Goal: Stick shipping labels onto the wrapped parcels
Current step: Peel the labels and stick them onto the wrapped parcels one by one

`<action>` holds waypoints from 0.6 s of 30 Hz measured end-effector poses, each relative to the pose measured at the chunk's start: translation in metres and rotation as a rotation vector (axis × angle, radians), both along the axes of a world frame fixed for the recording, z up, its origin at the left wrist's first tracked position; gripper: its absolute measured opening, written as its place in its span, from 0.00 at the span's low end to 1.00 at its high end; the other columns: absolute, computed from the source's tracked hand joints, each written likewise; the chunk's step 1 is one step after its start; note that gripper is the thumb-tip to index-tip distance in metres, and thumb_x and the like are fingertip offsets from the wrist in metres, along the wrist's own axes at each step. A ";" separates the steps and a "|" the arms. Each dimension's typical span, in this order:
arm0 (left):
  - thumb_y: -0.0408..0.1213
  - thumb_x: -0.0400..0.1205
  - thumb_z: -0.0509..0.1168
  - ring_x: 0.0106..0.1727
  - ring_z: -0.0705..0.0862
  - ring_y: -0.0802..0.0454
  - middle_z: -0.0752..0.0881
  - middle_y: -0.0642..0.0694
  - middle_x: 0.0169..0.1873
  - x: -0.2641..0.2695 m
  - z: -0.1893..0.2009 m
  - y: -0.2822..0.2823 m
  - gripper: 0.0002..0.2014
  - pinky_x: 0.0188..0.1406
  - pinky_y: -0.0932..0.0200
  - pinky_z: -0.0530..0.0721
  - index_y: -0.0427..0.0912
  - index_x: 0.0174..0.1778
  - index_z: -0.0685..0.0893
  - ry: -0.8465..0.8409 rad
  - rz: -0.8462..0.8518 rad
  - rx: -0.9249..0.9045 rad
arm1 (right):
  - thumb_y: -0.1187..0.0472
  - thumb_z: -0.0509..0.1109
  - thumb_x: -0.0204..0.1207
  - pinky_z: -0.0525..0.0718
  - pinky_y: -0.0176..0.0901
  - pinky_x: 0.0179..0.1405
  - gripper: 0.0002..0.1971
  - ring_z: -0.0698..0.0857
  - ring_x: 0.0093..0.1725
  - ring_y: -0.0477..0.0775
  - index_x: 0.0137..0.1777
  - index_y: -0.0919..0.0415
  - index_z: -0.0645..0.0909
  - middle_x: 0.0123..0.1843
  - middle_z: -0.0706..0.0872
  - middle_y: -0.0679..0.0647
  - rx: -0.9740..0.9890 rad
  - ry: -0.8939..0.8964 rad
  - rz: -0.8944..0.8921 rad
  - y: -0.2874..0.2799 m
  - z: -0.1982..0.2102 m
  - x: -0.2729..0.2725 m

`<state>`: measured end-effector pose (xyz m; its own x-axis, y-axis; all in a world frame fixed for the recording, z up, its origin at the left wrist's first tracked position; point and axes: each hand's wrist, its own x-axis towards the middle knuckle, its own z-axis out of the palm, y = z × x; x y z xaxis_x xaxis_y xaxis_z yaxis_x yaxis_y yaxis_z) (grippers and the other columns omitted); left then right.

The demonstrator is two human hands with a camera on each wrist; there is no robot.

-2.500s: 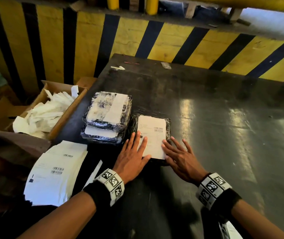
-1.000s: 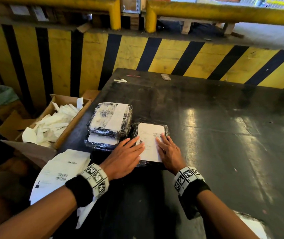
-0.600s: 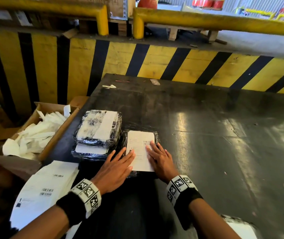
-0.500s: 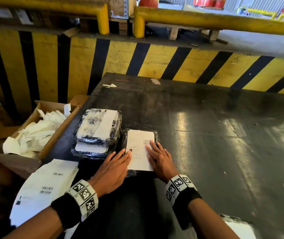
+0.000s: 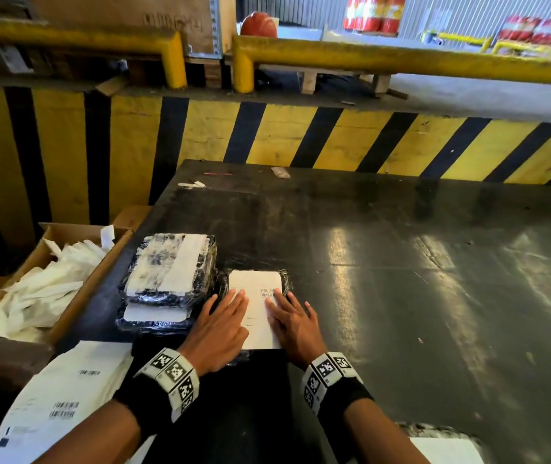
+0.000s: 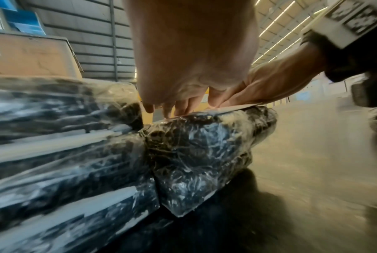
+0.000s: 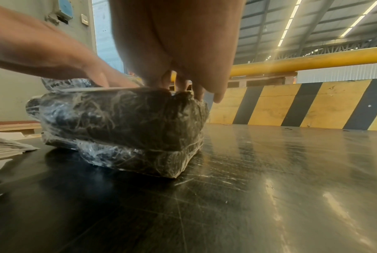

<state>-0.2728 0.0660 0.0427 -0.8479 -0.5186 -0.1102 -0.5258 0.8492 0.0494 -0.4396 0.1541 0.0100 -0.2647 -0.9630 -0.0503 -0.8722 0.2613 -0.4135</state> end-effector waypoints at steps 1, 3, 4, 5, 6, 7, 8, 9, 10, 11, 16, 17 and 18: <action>0.54 0.68 0.24 0.84 0.43 0.50 0.47 0.44 0.84 0.006 0.000 0.003 0.45 0.81 0.47 0.41 0.39 0.83 0.49 0.004 0.029 0.021 | 0.51 0.49 0.86 0.45 0.58 0.80 0.23 0.47 0.84 0.51 0.80 0.46 0.58 0.85 0.50 0.45 0.012 0.002 0.004 0.001 0.001 0.000; 0.55 0.66 0.23 0.84 0.45 0.50 0.50 0.42 0.83 0.008 0.005 0.010 0.48 0.81 0.49 0.45 0.37 0.82 0.51 0.003 0.078 0.052 | 0.51 0.49 0.86 0.45 0.58 0.80 0.23 0.46 0.84 0.51 0.81 0.46 0.58 0.85 0.49 0.45 0.025 0.011 0.002 0.001 0.002 0.001; 0.55 0.66 0.23 0.84 0.48 0.49 0.53 0.41 0.83 0.005 0.008 0.013 0.48 0.81 0.50 0.48 0.36 0.81 0.54 0.007 0.100 0.049 | 0.51 0.49 0.86 0.45 0.58 0.80 0.23 0.46 0.84 0.52 0.81 0.46 0.57 0.85 0.49 0.45 0.029 0.012 -0.001 0.001 0.003 0.001; 0.54 0.66 0.23 0.83 0.51 0.47 0.57 0.39 0.82 -0.001 0.012 0.013 0.48 0.80 0.50 0.51 0.35 0.80 0.59 0.024 0.114 0.030 | 0.52 0.49 0.86 0.45 0.58 0.80 0.23 0.46 0.84 0.52 0.81 0.47 0.57 0.85 0.49 0.46 0.031 0.009 -0.006 0.001 0.003 0.002; 0.53 0.67 0.24 0.83 0.53 0.46 0.61 0.37 0.80 -0.010 0.014 0.011 0.47 0.79 0.50 0.53 0.35 0.77 0.63 0.050 0.118 -0.001 | 0.52 0.49 0.86 0.45 0.57 0.80 0.23 0.46 0.84 0.52 0.81 0.46 0.57 0.85 0.49 0.46 0.034 0.011 -0.008 0.002 0.005 0.002; 0.53 0.68 0.24 0.83 0.54 0.46 0.63 0.37 0.80 -0.019 0.016 0.007 0.46 0.79 0.49 0.54 0.35 0.77 0.64 0.069 0.113 -0.032 | 0.52 0.49 0.86 0.46 0.57 0.80 0.23 0.47 0.84 0.52 0.81 0.46 0.58 0.85 0.49 0.45 0.035 0.014 -0.014 0.002 0.004 0.003; 0.53 0.67 0.23 0.83 0.53 0.46 0.61 0.38 0.81 -0.030 0.016 0.002 0.47 0.79 0.49 0.54 0.36 0.78 0.62 0.083 0.105 -0.049 | 0.52 0.49 0.86 0.46 0.57 0.80 0.23 0.47 0.84 0.51 0.81 0.45 0.58 0.85 0.50 0.45 0.030 0.022 -0.021 0.003 0.005 0.002; 0.53 0.66 0.21 0.84 0.50 0.46 0.57 0.40 0.82 -0.038 0.014 -0.004 0.48 0.80 0.50 0.52 0.36 0.80 0.59 0.077 0.103 -0.044 | 0.51 0.50 0.86 0.47 0.56 0.80 0.23 0.48 0.84 0.51 0.80 0.45 0.59 0.85 0.50 0.44 0.026 0.019 -0.027 0.003 0.004 0.003; 0.53 0.64 0.20 0.84 0.48 0.47 0.54 0.41 0.83 -0.045 0.012 -0.010 0.50 0.80 0.50 0.51 0.37 0.81 0.56 0.060 0.111 -0.027 | 0.51 0.50 0.86 0.47 0.56 0.80 0.22 0.48 0.84 0.51 0.80 0.44 0.59 0.85 0.50 0.44 0.022 0.014 -0.032 0.003 0.004 0.004; 0.54 0.62 0.19 0.84 0.47 0.47 0.52 0.42 0.83 -0.050 0.009 -0.014 0.51 0.80 0.50 0.50 0.37 0.81 0.54 0.040 0.130 -0.005 | 0.51 0.50 0.86 0.48 0.56 0.80 0.22 0.48 0.84 0.51 0.80 0.44 0.59 0.85 0.50 0.44 0.016 0.007 -0.038 0.003 0.003 0.004; 0.55 0.63 0.20 0.84 0.41 0.50 0.44 0.46 0.84 -0.029 -0.009 -0.003 0.49 0.81 0.51 0.42 0.40 0.83 0.46 0.105 0.217 0.067 | 0.51 0.50 0.86 0.47 0.57 0.80 0.23 0.46 0.84 0.51 0.80 0.45 0.58 0.85 0.48 0.44 0.003 -0.012 -0.037 0.006 0.001 0.003; 0.56 0.65 0.20 0.83 0.39 0.51 0.42 0.47 0.83 -0.021 -0.015 0.003 0.48 0.80 0.53 0.39 0.41 0.83 0.44 0.153 0.236 0.102 | 0.51 0.50 0.86 0.48 0.57 0.80 0.23 0.46 0.84 0.51 0.80 0.46 0.58 0.85 0.49 0.45 -0.006 -0.024 -0.035 0.006 0.001 0.002; 0.58 0.66 0.20 0.83 0.37 0.53 0.39 0.49 0.83 -0.011 -0.021 0.010 0.46 0.78 0.55 0.36 0.42 0.83 0.42 0.200 0.256 0.137 | 0.51 0.50 0.86 0.48 0.57 0.80 0.23 0.46 0.84 0.52 0.80 0.46 0.59 0.85 0.49 0.45 -0.022 -0.042 -0.031 0.007 0.000 0.003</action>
